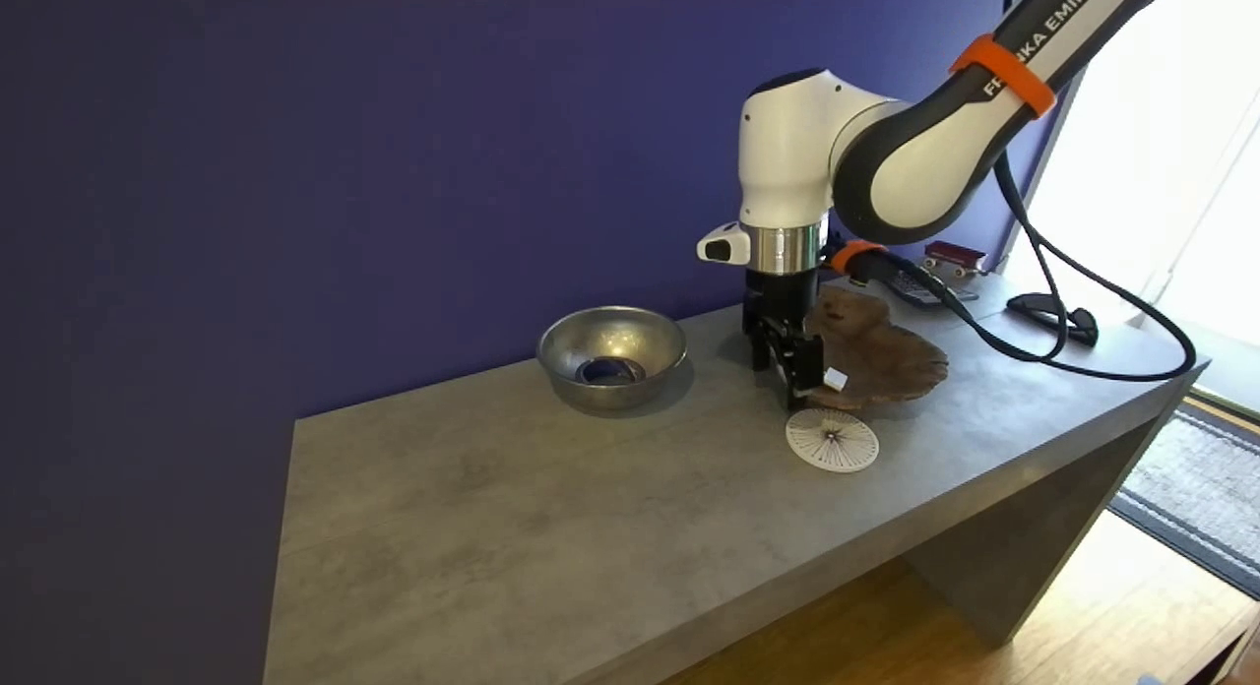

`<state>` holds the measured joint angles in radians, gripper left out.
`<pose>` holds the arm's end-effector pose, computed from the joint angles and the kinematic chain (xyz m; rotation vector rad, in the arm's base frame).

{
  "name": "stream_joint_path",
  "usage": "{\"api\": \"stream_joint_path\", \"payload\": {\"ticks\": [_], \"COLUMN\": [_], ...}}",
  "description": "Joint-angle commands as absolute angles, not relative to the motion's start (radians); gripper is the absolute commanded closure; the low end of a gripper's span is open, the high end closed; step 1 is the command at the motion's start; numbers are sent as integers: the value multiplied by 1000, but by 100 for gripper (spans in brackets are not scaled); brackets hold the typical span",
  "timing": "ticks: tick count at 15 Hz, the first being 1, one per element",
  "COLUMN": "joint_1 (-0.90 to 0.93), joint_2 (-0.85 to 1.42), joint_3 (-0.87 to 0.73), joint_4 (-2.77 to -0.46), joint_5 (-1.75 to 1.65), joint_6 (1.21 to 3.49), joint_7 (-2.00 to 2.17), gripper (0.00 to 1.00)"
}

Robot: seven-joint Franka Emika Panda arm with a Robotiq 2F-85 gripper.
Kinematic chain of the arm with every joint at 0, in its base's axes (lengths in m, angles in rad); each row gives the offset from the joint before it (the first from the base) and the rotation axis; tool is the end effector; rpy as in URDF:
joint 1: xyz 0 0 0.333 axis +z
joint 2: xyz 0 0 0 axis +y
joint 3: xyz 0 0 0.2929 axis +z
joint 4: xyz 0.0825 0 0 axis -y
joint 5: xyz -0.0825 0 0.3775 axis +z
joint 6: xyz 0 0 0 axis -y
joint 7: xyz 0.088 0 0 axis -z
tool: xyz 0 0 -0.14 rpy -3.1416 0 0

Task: Move the white circular object to the right

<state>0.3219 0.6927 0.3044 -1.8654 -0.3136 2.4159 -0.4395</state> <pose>0.4904 0.3499 0.1023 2.5335 1.8382 -0.1460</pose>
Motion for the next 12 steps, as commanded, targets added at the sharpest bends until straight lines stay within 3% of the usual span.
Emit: {"api": "stream_joint_path", "payload": {"ticks": [1,12], "joint_1": [398,429], "joint_2": [708,817], "joint_3": [244,132], "joint_4": [-1860,-1715], "joint_5": [-423,-491], "joint_6": [2430,2243], "joint_7": [-409,-348], "gripper": [0,0]}}
